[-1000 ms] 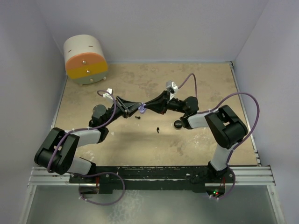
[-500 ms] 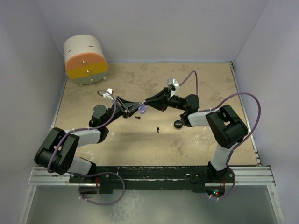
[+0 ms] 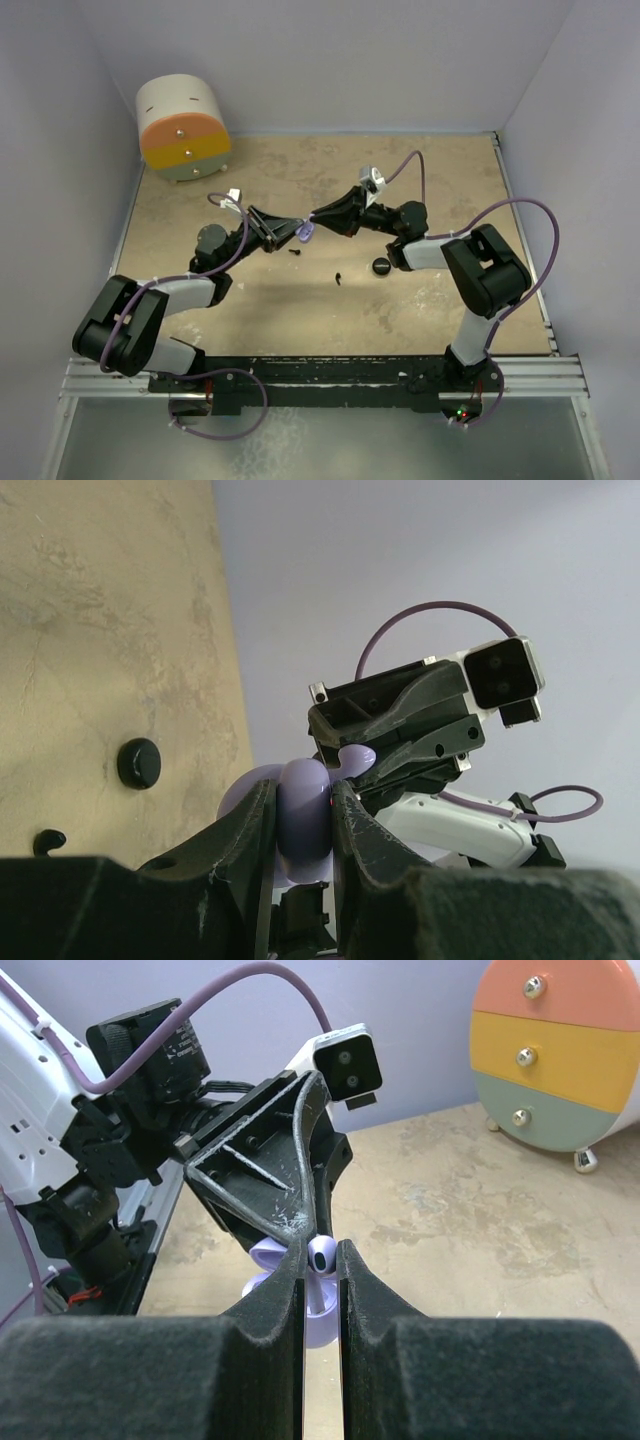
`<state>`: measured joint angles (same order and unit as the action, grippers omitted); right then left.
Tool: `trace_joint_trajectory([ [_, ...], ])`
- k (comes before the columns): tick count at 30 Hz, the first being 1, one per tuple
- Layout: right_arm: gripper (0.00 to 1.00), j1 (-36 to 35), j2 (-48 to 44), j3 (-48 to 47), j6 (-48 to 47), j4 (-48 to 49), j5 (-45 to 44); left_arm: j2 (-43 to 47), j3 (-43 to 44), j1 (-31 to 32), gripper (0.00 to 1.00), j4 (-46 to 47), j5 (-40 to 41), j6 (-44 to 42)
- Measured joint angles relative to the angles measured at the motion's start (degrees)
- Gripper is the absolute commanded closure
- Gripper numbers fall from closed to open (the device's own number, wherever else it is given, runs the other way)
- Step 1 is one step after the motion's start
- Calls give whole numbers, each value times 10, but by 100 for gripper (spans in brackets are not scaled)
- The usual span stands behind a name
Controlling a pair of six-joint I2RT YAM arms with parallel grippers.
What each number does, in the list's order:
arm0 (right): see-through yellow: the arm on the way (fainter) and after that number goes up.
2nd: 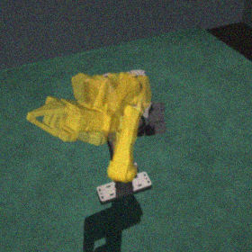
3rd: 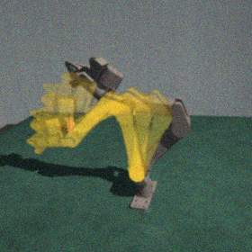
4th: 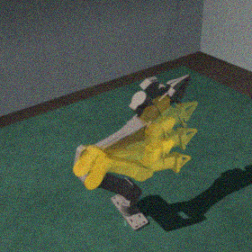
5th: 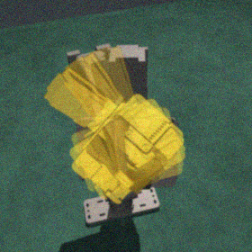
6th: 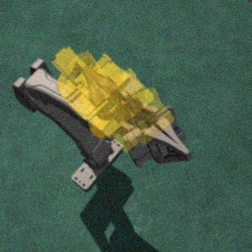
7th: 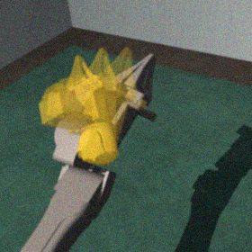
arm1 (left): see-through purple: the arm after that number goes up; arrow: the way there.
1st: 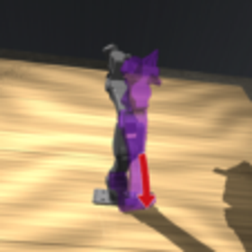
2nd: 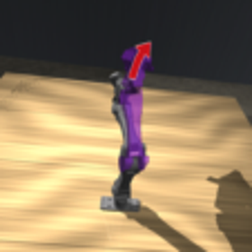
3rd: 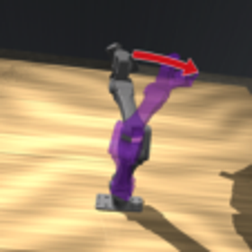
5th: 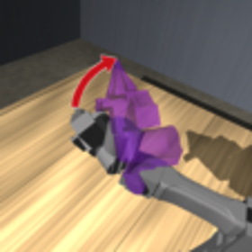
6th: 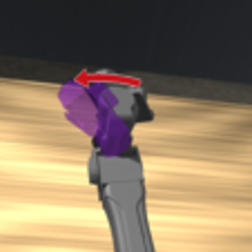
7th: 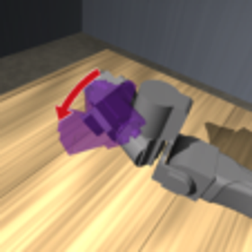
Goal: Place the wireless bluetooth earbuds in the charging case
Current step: Place the earbud in the charging case.
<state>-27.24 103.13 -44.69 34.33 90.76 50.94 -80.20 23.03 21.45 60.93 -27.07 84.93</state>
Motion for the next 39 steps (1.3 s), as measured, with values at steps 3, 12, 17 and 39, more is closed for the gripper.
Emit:
trace_joint_trajectory([
  [3, 100, 2, 0, 0, 0, 0, 0, 1, 0, 0, 100, 5, 0, 1],
  [12, 100, 6, 0, 0, 2, 0, 0, 6, 0, 0, 100, 12, -3, 2],
  [17, 100, 7, 0, 0, 3, 0, 0, 6, 0, 0, 100, 12, -4, 2],
  [39, 100, 7, 0, 1, -17, 0, -9, -29, 0, 0, 100, 78, -4, 41],
])
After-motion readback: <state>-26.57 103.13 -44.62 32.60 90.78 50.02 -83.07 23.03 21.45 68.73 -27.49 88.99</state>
